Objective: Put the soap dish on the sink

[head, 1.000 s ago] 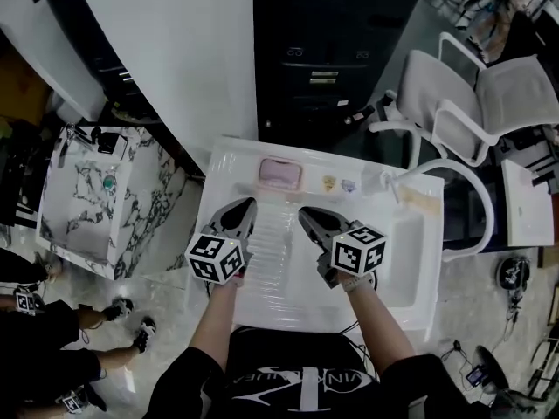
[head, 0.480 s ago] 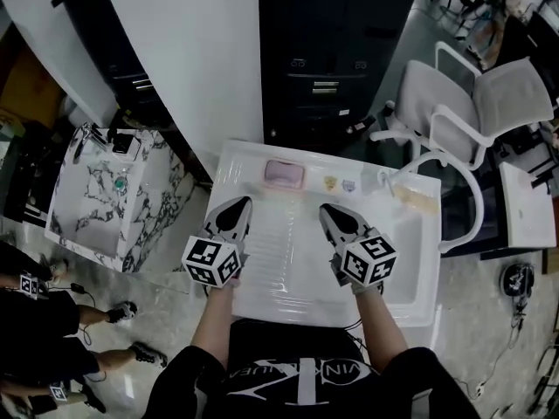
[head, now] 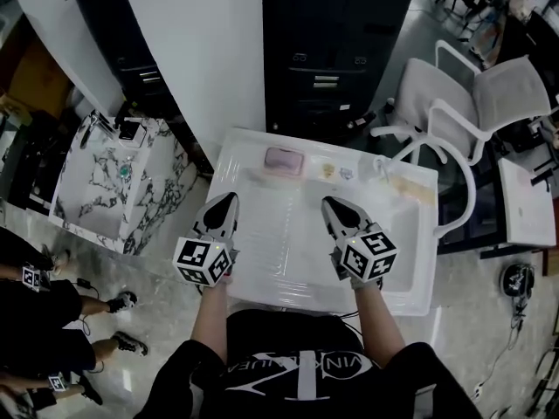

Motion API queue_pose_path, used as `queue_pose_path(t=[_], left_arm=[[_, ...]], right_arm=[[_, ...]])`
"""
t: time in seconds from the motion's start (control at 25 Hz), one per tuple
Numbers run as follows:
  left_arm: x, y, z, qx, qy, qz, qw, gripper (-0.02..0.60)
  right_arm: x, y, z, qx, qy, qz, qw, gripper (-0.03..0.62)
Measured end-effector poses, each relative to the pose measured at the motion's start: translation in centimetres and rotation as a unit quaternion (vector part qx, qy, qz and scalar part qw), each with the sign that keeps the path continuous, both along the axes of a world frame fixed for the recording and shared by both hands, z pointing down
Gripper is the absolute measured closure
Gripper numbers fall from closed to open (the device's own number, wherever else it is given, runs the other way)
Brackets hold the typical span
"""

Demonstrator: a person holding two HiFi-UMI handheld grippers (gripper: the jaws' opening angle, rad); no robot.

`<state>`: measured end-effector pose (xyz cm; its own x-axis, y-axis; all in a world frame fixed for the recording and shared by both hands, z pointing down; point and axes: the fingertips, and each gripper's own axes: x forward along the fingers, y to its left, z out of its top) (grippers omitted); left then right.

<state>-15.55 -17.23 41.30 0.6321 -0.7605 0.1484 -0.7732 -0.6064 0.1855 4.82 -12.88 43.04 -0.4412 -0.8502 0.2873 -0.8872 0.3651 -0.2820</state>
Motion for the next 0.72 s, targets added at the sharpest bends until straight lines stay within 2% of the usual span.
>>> queue_pose_path(t=[0.72], left_arm=[[0.0, 2.3, -1.8, 0.019, 0.004, -0.002, 0.9998, 0.566]], right_arm=[[-0.3, 2.6, -0.7, 0.002, -0.009, -0.001, 1.000, 0.560]])
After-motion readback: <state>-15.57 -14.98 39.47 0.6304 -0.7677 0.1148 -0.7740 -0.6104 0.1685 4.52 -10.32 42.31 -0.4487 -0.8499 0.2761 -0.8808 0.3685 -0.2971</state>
